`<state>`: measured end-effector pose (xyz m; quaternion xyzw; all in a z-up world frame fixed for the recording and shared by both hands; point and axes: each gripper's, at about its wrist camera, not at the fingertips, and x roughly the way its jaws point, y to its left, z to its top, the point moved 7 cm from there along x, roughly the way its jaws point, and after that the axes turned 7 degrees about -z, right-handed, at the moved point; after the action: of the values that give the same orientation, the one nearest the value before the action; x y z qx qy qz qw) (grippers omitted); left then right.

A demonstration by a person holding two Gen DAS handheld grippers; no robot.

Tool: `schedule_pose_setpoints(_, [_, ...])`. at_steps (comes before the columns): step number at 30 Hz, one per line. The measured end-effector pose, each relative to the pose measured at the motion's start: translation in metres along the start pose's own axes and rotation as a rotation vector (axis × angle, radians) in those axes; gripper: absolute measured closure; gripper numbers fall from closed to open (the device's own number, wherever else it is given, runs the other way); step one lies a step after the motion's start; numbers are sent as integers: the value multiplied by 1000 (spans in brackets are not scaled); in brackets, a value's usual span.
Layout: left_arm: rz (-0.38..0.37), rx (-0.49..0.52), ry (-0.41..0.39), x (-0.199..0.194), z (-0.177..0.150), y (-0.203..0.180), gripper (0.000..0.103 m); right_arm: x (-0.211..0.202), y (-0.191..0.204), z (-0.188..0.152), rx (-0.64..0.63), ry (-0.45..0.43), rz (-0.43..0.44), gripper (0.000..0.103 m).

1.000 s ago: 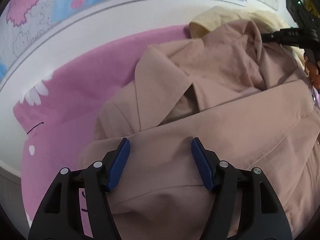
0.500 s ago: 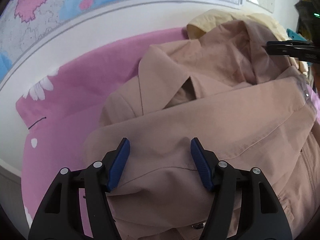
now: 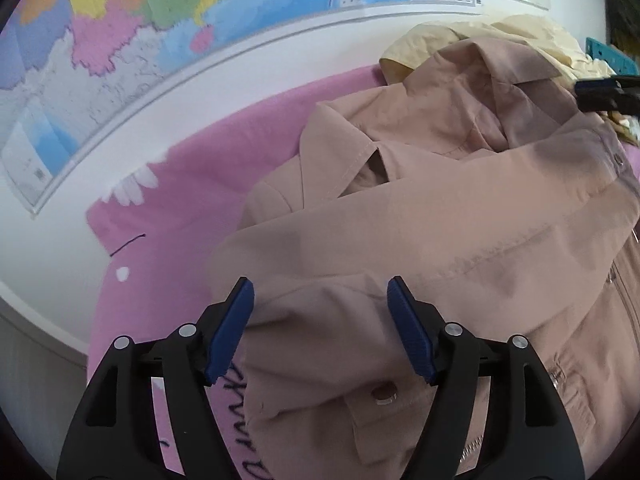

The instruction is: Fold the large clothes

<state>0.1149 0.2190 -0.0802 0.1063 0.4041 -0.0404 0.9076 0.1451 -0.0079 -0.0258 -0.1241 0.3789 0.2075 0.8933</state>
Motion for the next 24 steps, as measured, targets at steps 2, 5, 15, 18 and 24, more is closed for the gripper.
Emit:
schedule_pose_setpoints(2, [-6,-10,-9,-8,-2,-1,34,-6,7,-17,-8,22,20,46])
schedule_pose_setpoints(5, [4,-16,-13,-17,-9,-3,27,-9,14,-47,-65,76,5,45])
schedule_pose_setpoints(15, [-26,-60,25,-29,-41,-18,23,24,0,-81,10,168,0,47])
schedule_pose_setpoints(18, [-26,-65,27,-35,-47,-22,23,23,0,-81,35,158,-2,47])
schedule_pose_setpoints(24, [-19,-76,26,-49,-60,-26,21,-13,4,-89,49,105,6,43])
